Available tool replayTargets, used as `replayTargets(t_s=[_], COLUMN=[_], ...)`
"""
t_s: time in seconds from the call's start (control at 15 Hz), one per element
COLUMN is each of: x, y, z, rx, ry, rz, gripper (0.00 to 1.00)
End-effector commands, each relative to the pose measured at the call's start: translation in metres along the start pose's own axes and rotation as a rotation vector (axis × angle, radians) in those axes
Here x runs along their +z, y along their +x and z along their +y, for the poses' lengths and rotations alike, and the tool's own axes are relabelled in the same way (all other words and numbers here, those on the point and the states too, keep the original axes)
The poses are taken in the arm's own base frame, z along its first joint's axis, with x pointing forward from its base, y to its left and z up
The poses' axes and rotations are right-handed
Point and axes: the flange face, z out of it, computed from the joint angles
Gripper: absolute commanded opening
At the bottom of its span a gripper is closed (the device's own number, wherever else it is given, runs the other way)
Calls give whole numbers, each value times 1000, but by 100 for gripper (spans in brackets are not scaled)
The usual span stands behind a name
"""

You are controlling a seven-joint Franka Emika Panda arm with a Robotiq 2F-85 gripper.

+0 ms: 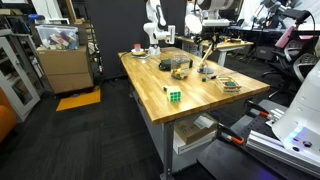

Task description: Put the green cube inside the clear jar

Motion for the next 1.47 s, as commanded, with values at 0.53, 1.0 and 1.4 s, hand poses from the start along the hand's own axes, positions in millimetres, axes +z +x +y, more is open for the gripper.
replayTargets(t_s=[0.53,1.0,1.4], x=[2,59,87], y=[5,48,64], z=[3,36,42], rx=[14,139,179], ry=[6,43,38], rz=[-5,-79,-87], gripper=[100,100,100])
